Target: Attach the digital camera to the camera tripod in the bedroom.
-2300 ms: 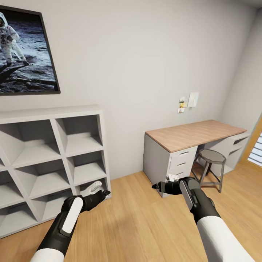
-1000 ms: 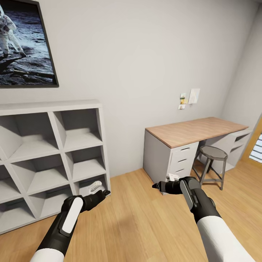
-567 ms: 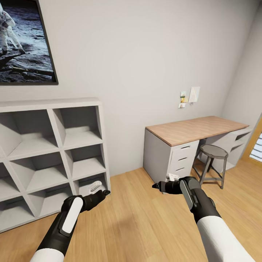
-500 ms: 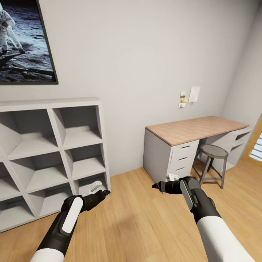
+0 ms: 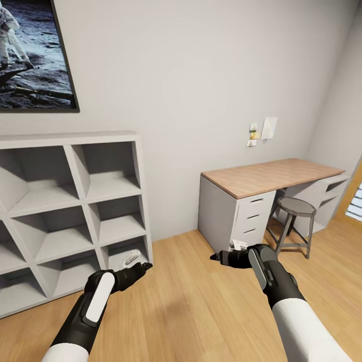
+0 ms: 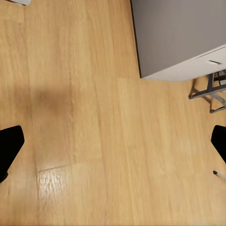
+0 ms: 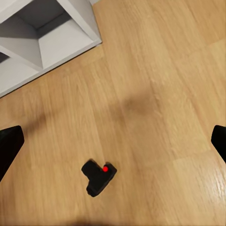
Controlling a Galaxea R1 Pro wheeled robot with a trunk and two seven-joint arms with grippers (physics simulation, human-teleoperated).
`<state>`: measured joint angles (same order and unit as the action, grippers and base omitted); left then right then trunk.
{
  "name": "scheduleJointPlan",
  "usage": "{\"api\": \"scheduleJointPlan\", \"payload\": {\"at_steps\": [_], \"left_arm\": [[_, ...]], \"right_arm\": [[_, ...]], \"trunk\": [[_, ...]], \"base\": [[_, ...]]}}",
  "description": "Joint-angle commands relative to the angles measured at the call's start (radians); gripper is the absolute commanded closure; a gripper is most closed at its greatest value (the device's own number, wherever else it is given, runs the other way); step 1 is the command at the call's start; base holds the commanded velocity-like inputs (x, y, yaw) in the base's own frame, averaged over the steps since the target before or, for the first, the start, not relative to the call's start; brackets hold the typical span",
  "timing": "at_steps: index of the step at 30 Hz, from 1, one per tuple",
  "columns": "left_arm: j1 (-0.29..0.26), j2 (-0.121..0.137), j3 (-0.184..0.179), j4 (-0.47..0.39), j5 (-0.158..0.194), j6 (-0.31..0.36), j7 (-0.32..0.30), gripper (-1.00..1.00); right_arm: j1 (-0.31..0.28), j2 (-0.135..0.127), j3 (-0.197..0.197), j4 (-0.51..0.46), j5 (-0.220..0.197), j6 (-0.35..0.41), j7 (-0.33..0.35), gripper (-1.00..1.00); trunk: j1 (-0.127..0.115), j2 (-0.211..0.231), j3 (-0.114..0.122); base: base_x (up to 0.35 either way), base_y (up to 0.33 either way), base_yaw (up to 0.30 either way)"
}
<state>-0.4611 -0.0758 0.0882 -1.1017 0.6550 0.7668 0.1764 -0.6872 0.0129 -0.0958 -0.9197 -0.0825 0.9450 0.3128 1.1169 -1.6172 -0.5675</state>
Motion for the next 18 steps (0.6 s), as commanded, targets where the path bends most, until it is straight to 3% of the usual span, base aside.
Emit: {"api": "scheduleJointPlan", "payload": {"at_steps": [1,18], "left_arm": [[-0.001,-0.001,0.002,-0.001,0.011,0.005,0.008,-1.00],[-0.001,-0.001,0.002,-0.001,0.011,0.005,0.008,-1.00]], "right_arm": [[-0.001,0.001,-0.004,-0.001,-0.006,0.006,-0.001,-1.00],[0.000,0.001,-0.002,0.001,-0.006,0.006,-0.001,-1.00]], "trunk": [[0.004,-0.008,-0.004],[0.069,-0.127,-0.058]], "base": [[0.000,0.000,0.000],[0.000,0.000,0.000]]}}
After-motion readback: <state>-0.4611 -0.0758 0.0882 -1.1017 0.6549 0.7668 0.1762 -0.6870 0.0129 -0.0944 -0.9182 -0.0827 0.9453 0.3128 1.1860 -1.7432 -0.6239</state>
